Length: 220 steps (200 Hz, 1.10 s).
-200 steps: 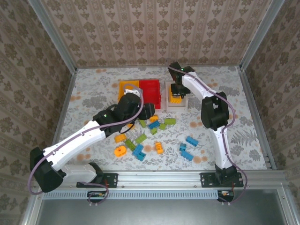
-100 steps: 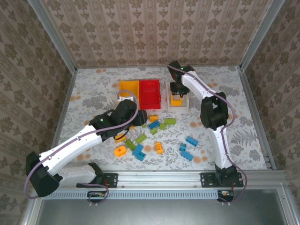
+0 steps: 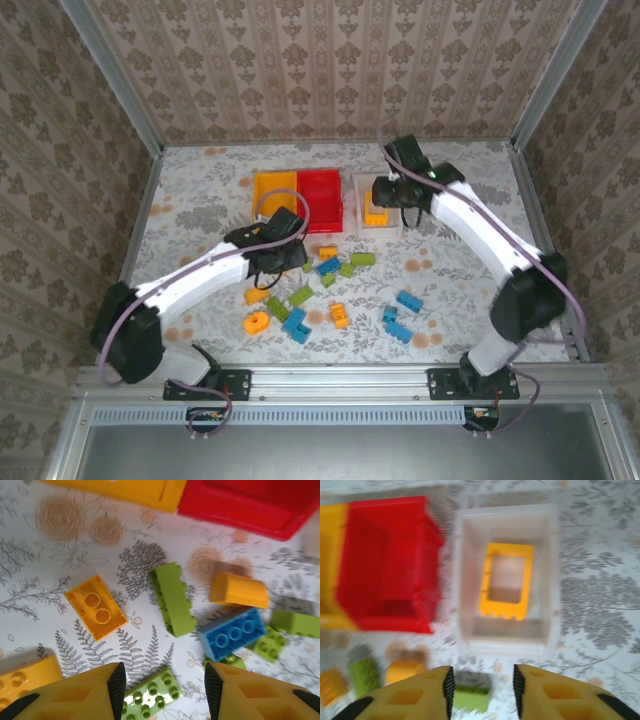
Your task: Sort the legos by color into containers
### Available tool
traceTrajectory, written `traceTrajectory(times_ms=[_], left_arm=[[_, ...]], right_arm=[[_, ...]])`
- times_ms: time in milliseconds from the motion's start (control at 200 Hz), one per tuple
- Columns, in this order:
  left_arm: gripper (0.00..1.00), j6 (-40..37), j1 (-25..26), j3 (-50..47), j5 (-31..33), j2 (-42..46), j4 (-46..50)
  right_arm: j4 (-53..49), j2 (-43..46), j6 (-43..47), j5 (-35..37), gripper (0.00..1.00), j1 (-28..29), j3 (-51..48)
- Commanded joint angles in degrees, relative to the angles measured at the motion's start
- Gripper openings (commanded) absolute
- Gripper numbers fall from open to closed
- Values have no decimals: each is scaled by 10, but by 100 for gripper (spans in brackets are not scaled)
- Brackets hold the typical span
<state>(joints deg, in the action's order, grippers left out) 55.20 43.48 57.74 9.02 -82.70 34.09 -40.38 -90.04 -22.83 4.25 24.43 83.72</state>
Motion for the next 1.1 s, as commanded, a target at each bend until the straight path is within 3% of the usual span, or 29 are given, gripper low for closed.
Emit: traceTrajectory(times_ms=[0, 220, 515, 910, 1095], left_arm=[[51, 47, -12, 31, -31, -51, -13], [54, 63, -30, 56, -52, -126, -50], [49, 52, -37, 73, -47, -183, -58], [20, 20, -35, 78, -25, -186, -54], [17, -38, -45, 95, 28, -120, 3]], right_arm=[[121, 94, 9, -106, 44, 17, -117], [130, 225, -13, -171, 51, 54, -257], [119, 289, -54, -168, 51, 66, -299], [138, 275, -70, -166, 47, 84, -307], [161, 270, -77, -166, 46, 97, -305]])
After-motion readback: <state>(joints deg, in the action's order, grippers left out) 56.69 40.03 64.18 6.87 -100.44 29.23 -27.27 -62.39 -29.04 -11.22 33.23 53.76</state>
